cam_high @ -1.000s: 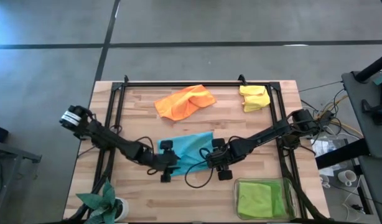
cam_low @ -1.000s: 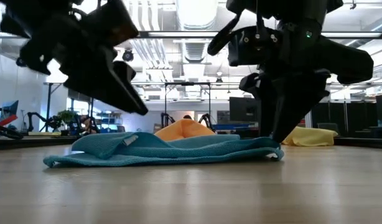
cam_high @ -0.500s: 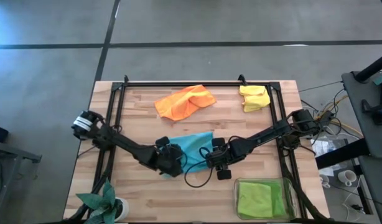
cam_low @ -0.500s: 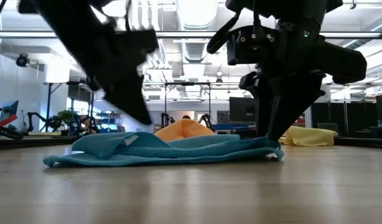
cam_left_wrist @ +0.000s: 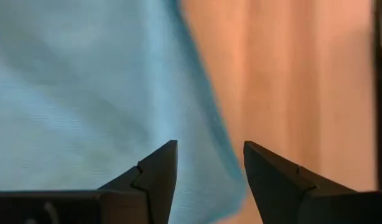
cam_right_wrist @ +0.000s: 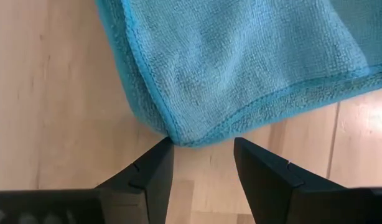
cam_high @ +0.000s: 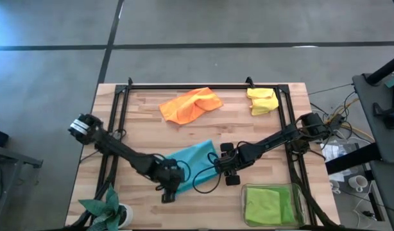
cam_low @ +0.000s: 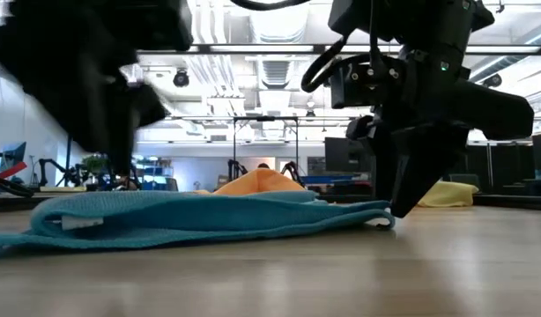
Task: Fold microfiber towels
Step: Fold the blue microfiber towel
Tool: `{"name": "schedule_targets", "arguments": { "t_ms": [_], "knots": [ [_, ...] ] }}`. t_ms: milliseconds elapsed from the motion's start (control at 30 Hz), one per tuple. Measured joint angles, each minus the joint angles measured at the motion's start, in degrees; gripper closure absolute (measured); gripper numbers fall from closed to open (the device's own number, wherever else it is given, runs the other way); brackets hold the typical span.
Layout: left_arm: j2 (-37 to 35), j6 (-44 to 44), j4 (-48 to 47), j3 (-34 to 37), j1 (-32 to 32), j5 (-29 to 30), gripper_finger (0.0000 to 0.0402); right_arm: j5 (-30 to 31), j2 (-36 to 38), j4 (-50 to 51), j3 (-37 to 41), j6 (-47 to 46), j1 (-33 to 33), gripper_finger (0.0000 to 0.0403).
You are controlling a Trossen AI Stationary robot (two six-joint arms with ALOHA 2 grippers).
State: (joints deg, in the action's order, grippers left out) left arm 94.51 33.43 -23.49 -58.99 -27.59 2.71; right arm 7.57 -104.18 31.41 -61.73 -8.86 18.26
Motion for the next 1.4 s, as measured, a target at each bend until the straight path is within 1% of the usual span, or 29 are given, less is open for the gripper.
{"name": "schedule_targets", "arguments": {
  "t_ms": [67,133,300,400,467,533,600,667,700,767,867,900,967,1033,1133,1167,1200,1233,1333,1367,1400],
  "knots": [
    [-1.3,2.0,-0.5,0.4,-0.3,4.0,0.0233,0.0,0.0,-0.7,0.0,0.0,0.0,0.0236],
    [-2.0,2.6,0.0,0.4,-1.2,6.0,0.0233,0.0,0.0,-0.8,-0.3,0.3,0.0,0.0236],
    [-0.4,4.1,0.2,-0.5,-5.8,5.7,0.0233,0.2,0.0,-0.9,-2.8,4.2,0.0,0.0236],
    [0.1,9.0,-0.6,-0.5,-8.6,5.8,0.0233,1.3,0.0,-0.9,-4.8,6.4,0.4,0.0236],
    [0.1,13.8,-2.6,-0.2,-9.8,8.2,0.0233,1.9,0.0,-0.9,-6.2,7.7,1.0,0.0236],
    [0.1,17.3,-4.2,1.1,-10.4,12.4,0.0233,2.6,0.0,-1.1,-7.2,8.4,1.4,0.0236],
    [0.5,18.7,-3.5,2.4,-10.6,14.7,0.0233,3.0,0.0,-1.4,-7.4,8.5,1.7,0.0236],
    [1.0,17.9,-0.6,3.8,-10.3,14.8,0.0233,3.1,0.0,-2.4,-7.0,8.3,1.6,0.0236],
    [1.5,16.6,2.1,4.6,-10.0,14.3,0.0233,3.2,0.0,-3.5,-6.5,7.7,1.6,0.0236],
    [2.7,12.5,9.9,5.7,-9.3,10.3,0.0233,3.3,-0.8,-7.3,-5.5,6.9,1.6,0.0236],
    [4.5,8.3,19.0,6.0,-8.8,-0.3,0.0233,3.2,-3.4,-12.5,-4.2,6.7,1.6,0.0236],
    [4.9,8.2,19.8,5.7,-8.8,-3.8,0.0233,3.2,-4.6,-13.4,-4.1,6.7,1.6,0.0236],
    [5.0,9.7,19.2,5.1,-8.8,-8.0,0.0233,3.1,-6.6,-13.8,-4.2,7.2,1.6,0.0236],
    [4.2,11.1,17.3,4.6,-8.9,-9.4,0.0233,3.1,-8.0,-12.4,-4.5,7.8,1.6,0.0236],
    [1.4,10.8,13.7,3.9,-8.9,-9.3,0.0233,3.5,-8.5,-7.3,-4.8,9.2,1.3,0.0236],
    [-0.1,9.7,12.9,3.8,-8.9,-8.1,0.0233,4.3,-8.1,-4.1,-4.7,9.9,1.0,0.0236],
    [-1.4,8.1,11.7,3.8,-8.7,-5.6,0.0233,5.5,-7.6,-1.3,-4.6,10.6,0.7,0.0236],
    [-2.8,6.3,10.7,4.0,-8.5,-1.9,0.0233,7.1,-6.9,0.7,-4.5,11.7,0.3,0.0236],
    [-5.6,1.9,7.1,5.1,-6.5,11.6,0.0233,12.6,-3.7,8.0,-3.9,15.1,-0.6,0.0236],
    [-5.9,0.8,6.2,5.7,-5.2,14.5,0.0233,14.3,-2.2,9.6,-3.7,15.5,-0.9,0.0236],
    [-6.0,0.2,5.8,6.3,-3.7,16.0,0.0233,15.9,-0.4,10.2,-3.9,15.5,-1.0,0.0236]
  ]
}}
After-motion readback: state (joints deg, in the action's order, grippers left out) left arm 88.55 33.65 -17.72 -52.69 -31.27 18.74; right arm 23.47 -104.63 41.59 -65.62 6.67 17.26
